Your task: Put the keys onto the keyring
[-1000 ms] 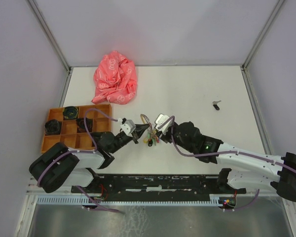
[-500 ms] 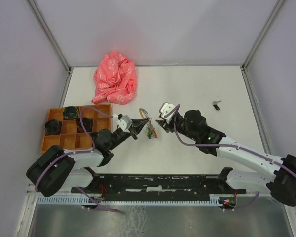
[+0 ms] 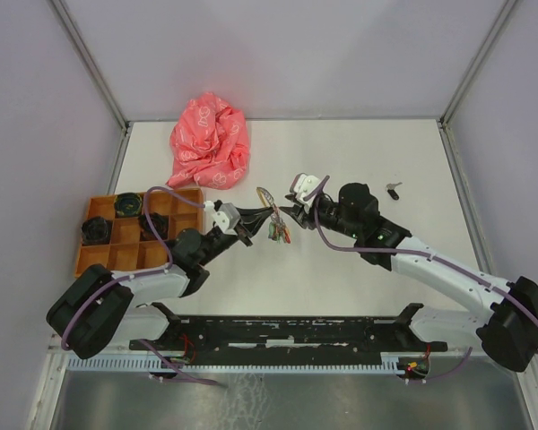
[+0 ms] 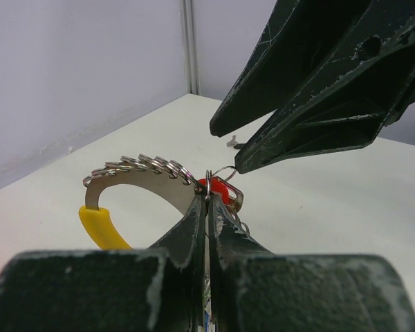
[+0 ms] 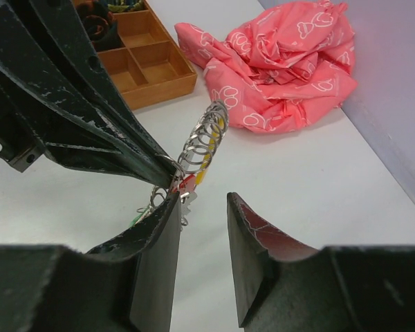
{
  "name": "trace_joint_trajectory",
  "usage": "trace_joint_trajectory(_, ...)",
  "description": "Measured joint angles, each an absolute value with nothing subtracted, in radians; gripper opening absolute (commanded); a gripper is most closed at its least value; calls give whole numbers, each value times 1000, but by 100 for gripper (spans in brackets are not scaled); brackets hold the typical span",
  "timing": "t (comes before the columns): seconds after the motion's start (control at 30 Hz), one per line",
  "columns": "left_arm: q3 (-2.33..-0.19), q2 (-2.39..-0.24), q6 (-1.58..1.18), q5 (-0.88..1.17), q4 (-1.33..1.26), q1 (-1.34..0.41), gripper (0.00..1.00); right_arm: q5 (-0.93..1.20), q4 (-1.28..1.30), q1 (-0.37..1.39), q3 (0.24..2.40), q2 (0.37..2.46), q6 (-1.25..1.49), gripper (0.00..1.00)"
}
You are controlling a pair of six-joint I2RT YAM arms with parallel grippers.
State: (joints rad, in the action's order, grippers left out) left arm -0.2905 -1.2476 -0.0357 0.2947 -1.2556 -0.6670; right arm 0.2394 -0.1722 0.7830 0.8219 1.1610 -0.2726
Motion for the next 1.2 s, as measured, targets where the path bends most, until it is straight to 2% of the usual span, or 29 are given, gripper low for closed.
trace_joint_trajectory(0.3,-301,-1242,-36,297,-1230,-667,3,291,-172,777,828,1160,-270,42)
trace_joint_trajectory(0.83,-311,-1242,-36,324,-1229,-663,3,305,-172,776,834,1199,-277,27)
trace_joint_trajectory(0.93,-311,-1242,-37,324,-1229,-663,3,305,-173,774,834,1205,-277,21)
trace_joint_trajectory(1.13,-311,-1242,-37,326,-1233,-662,3,311,-170,770,834,1209,-282,1)
trace_joint_trajectory(1.2,-311,-1242,-37,327,-1233,-662,3,313,-166,770,835,1209,-286,1)
